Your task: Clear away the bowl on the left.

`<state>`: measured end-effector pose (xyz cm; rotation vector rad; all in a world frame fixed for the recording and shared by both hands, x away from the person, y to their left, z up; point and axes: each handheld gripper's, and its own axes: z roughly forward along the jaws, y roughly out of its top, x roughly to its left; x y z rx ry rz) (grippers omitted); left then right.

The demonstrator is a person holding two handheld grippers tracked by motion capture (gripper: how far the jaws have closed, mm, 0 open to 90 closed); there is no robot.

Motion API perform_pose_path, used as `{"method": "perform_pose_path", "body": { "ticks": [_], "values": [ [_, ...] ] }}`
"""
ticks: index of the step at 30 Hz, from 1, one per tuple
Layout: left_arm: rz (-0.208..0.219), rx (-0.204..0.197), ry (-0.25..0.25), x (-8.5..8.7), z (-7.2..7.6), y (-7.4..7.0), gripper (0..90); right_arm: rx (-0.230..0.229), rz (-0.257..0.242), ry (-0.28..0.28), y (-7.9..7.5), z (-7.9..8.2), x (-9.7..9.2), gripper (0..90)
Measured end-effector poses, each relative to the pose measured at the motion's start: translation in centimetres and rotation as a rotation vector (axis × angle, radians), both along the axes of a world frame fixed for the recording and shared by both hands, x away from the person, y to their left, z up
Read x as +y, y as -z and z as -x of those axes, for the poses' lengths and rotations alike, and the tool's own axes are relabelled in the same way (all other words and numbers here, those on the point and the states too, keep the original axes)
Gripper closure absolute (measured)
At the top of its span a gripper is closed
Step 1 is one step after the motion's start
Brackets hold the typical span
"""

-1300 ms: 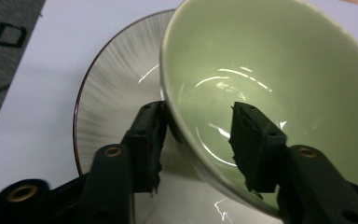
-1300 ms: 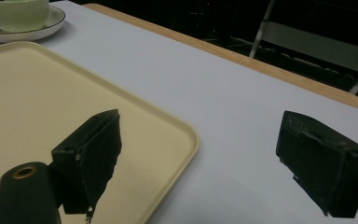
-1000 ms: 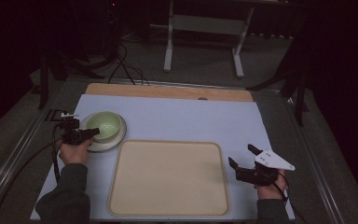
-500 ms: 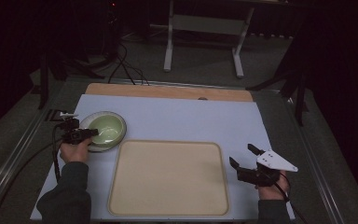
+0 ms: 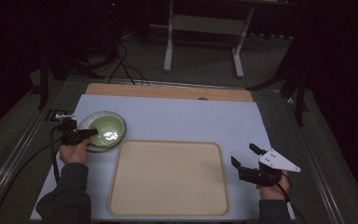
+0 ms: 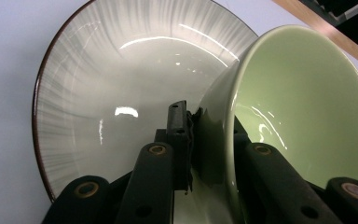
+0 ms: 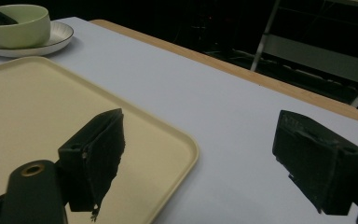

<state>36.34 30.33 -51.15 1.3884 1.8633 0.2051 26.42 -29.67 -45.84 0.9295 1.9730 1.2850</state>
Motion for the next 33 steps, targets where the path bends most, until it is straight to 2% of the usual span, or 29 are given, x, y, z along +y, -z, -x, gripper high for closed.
{"method": "perform_pose_path", "body": {
  "ticks": [13,24,33],
  "values": [
    [0.010,-0.053,-0.009,-0.1,0.7,-1.1,80.1,0.007,0.002,0.010,-0.1,0.0,-0.1,15.4],
    [0.041,-0.138,0.021,-1.0,2.2,-2.8,79.8,0.008,0.002,0.016,-0.1,0.0,-0.2,15.4],
    [0.059,-0.183,0.065,-2.2,3.3,-3.6,79.7,0.008,0.002,0.017,-0.1,0.0,-0.3,15.4]
  ]
}}
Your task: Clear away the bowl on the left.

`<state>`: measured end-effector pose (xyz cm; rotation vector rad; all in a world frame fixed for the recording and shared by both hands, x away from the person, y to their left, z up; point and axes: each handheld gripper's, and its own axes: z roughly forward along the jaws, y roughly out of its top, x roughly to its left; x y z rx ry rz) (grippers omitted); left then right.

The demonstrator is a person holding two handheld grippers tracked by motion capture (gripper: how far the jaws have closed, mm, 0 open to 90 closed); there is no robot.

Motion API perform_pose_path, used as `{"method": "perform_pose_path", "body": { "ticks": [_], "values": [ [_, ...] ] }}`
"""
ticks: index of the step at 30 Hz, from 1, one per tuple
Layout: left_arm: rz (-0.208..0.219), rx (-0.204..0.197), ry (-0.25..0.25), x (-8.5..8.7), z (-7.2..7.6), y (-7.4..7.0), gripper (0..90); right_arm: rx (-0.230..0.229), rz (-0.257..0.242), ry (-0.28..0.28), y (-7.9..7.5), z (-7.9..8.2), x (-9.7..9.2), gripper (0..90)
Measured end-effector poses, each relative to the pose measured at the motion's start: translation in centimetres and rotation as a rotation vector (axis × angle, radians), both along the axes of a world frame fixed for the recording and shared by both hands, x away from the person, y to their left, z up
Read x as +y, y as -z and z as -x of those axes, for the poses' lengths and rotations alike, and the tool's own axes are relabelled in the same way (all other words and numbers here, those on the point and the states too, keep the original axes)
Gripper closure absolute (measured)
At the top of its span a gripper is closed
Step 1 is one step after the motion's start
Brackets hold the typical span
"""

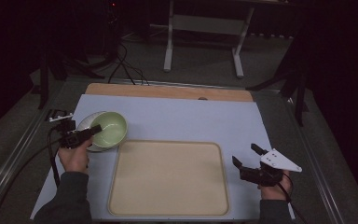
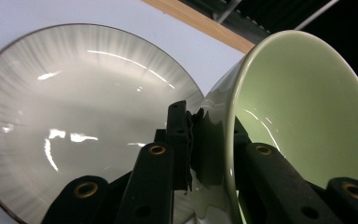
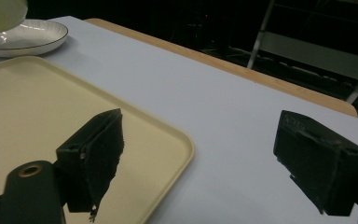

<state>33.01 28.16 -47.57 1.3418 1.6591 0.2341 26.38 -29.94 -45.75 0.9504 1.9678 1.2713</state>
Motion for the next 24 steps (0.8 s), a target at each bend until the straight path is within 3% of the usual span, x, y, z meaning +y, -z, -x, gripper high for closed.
{"method": "perform_pose_path", "body": {
  "ticks": [9,24],
  "values": [
    [-0.011,-0.016,0.033,-1.1,0.8,-0.5,79.4,-0.002,-0.002,0.000,0.0,0.0,-0.1,15.4],
    [0.007,-0.042,0.083,-2.4,1.6,-1.0,79.2,-0.007,0.001,0.000,-0.1,0.1,-0.1,15.4]
  ]
}}
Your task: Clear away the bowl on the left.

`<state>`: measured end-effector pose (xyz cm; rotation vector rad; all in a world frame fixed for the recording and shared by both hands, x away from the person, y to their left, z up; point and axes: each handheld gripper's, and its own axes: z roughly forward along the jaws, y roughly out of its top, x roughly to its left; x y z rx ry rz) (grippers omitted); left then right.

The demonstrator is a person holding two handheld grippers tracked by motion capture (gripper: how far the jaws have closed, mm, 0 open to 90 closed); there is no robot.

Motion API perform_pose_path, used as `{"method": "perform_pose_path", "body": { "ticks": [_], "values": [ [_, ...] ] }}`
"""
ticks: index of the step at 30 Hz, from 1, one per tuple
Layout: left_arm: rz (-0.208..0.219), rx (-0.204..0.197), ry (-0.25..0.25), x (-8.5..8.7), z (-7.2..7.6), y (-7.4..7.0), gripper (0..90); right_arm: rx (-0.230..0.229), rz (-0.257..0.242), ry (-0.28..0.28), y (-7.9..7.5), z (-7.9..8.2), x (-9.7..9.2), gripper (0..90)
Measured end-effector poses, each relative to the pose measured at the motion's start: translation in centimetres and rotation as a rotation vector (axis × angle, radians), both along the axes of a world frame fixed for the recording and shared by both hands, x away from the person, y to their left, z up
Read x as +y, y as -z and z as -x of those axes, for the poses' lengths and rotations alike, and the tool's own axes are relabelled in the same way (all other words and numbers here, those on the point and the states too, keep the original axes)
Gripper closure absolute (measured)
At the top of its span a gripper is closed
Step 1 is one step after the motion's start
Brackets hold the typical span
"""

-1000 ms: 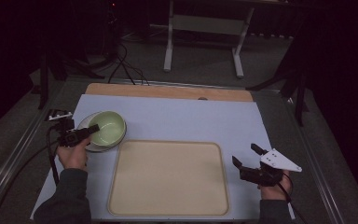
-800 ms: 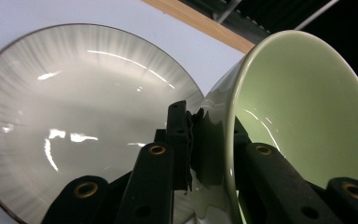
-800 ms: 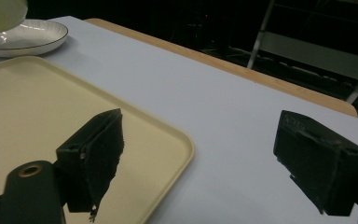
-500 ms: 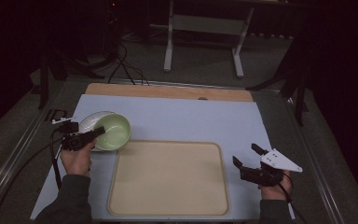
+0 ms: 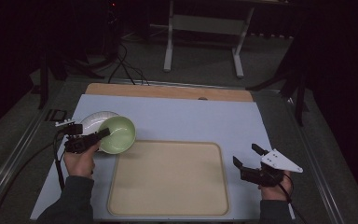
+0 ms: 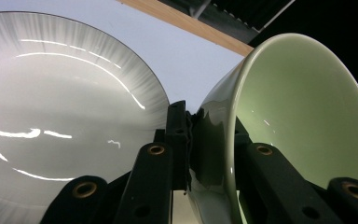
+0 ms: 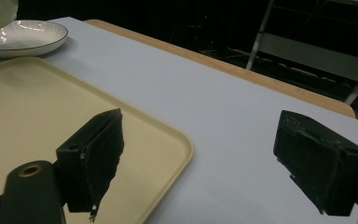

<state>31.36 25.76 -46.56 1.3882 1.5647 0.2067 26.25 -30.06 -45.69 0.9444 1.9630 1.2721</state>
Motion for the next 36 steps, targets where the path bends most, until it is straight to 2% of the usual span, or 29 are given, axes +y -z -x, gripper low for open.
{"method": "perform_pose_path", "body": {
  "ticks": [19,36],
  "values": [
    [0.013,-0.014,0.056,-1.6,0.3,-0.5,79.1,-0.003,0.004,0.002,0.0,0.0,-0.1,15.4],
    [-0.002,-0.013,0.103,-3.3,0.2,-0.4,79.1,-0.009,0.009,0.002,0.0,0.1,-0.1,15.4]
  ]
}}
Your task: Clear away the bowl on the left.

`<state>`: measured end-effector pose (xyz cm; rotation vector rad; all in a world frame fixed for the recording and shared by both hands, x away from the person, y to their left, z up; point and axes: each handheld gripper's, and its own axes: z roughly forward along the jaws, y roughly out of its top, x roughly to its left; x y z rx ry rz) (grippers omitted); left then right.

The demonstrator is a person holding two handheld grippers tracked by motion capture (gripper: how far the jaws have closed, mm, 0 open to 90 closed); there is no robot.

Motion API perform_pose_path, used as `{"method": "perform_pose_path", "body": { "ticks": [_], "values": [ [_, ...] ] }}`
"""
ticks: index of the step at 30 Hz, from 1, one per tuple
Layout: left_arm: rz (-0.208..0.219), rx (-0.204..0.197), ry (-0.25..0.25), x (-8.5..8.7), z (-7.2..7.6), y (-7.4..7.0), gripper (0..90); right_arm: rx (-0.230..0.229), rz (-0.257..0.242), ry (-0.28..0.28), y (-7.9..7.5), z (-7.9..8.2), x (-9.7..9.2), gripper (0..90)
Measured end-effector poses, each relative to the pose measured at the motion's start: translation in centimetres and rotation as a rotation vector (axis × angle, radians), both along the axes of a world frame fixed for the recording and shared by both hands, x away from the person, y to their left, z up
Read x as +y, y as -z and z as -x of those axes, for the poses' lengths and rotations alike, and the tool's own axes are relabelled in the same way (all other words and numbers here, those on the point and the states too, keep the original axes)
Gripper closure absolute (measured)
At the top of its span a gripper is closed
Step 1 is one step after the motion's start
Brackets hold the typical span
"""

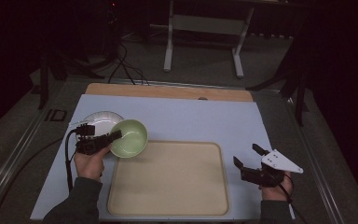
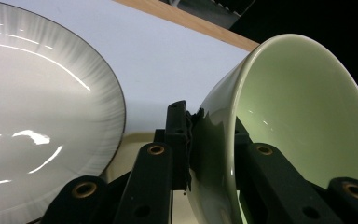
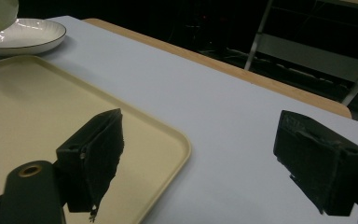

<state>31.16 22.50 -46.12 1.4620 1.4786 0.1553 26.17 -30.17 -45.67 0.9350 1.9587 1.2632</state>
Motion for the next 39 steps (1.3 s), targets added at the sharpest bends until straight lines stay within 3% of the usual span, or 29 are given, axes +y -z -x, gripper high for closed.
{"method": "perform_pose_path", "body": {
  "ticks": [39],
  "values": [
    [-0.024,0.007,0.108,-3.9,0.1,0.5,79.1,0.001,-0.001,0.004,0.0,0.0,-0.1,15.4]
  ]
}}
